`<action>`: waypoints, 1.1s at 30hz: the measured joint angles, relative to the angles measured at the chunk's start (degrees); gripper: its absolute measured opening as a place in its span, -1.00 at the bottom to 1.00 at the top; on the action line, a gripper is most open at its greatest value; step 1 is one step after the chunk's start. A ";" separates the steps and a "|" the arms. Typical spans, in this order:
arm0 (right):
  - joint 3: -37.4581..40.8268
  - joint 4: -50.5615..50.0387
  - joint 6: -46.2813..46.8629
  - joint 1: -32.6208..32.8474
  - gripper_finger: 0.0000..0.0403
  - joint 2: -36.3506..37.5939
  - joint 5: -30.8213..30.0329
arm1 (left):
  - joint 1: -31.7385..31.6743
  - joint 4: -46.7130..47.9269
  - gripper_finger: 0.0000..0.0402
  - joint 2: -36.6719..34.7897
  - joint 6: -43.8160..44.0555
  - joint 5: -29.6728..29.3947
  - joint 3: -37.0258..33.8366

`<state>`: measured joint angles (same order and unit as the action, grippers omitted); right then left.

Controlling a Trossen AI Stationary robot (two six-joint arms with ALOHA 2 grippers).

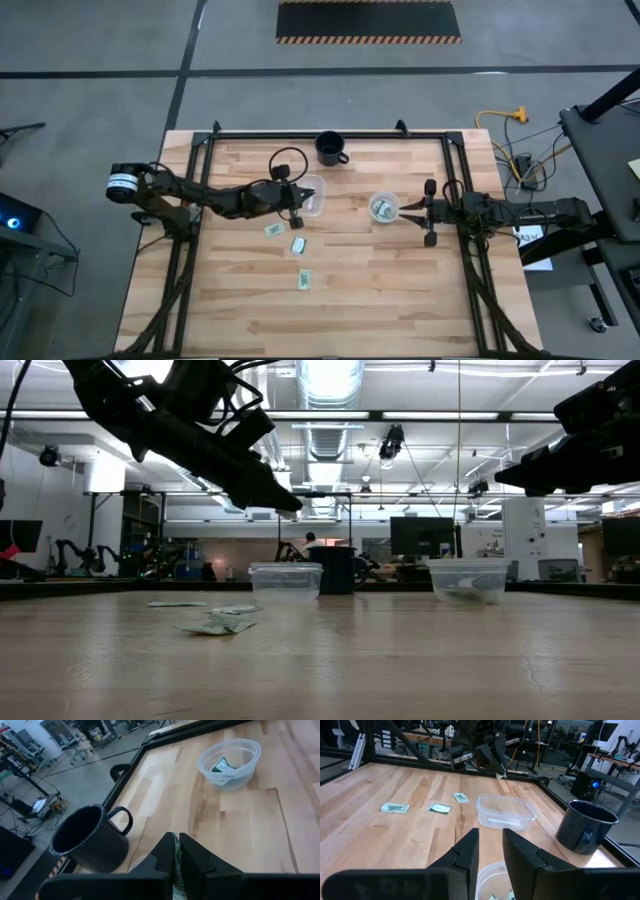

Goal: Pick and place items into bin
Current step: Put the white stevia packet into the left transparent bin

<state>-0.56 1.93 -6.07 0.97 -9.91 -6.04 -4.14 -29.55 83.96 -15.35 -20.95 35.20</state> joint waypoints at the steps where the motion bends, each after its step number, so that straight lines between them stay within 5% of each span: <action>1: 0.00 0.00 0.00 -0.01 -0.61 0.00 0.00 | 0.00 -0.02 -1.00 0.00 -0.02 -0.01 0.00; 16: 0.00 0.00 0.00 -0.01 -0.64 0.00 0.00 | 0.00 0.12 -0.79 0.00 -0.04 -0.59 -0.04; 33: 0.00 0.00 0.00 0.00 -0.59 0.00 0.00 | 0.02 1.56 -0.77 0.02 -0.04 -0.59 -0.20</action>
<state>-0.56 1.93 -6.07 0.97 -9.91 -6.04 -4.12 -27.99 83.99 -15.40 -21.54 35.00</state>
